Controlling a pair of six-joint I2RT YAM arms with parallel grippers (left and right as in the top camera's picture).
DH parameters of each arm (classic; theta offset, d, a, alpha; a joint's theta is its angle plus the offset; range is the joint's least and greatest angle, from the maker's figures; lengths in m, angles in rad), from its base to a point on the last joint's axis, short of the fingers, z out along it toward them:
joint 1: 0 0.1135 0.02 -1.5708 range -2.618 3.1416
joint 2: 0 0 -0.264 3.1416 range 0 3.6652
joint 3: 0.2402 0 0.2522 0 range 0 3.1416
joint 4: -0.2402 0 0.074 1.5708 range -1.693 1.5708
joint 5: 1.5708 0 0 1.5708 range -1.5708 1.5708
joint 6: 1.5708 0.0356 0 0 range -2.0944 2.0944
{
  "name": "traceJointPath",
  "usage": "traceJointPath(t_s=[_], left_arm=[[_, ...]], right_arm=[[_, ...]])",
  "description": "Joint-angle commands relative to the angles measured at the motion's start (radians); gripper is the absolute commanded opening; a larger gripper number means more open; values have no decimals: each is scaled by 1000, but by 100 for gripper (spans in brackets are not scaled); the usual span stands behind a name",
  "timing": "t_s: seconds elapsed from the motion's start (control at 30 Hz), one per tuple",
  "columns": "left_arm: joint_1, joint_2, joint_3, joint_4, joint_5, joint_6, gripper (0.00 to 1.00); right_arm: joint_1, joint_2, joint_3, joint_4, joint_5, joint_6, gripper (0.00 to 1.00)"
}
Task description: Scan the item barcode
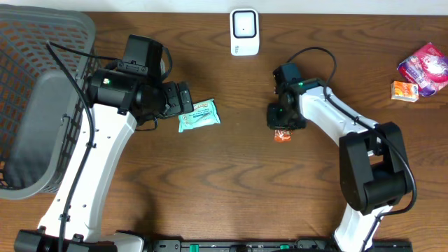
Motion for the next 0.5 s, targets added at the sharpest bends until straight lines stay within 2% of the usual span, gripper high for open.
traceJointPath(t_s=[0.0, 0.17, 0.3, 0.37, 0.47], left_arm=[[2, 1, 5, -2, -10, 3, 98], [2, 1, 5, -3, -10, 3, 98], [2, 1, 5, -3, -10, 3, 98], [2, 1, 5, -2, -10, 3, 98], [2, 1, 5, -2, -10, 3, 98]], right_arm=[[-13, 19, 83, -81, -93, -30, 19], [-25, 19, 136, -213, -43, -59, 25], [-23, 20, 110, -271, 42, -59, 24], [-18, 20, 76, -259, 37, -50, 17], [10, 20, -20, -146, 33, -1, 15]])
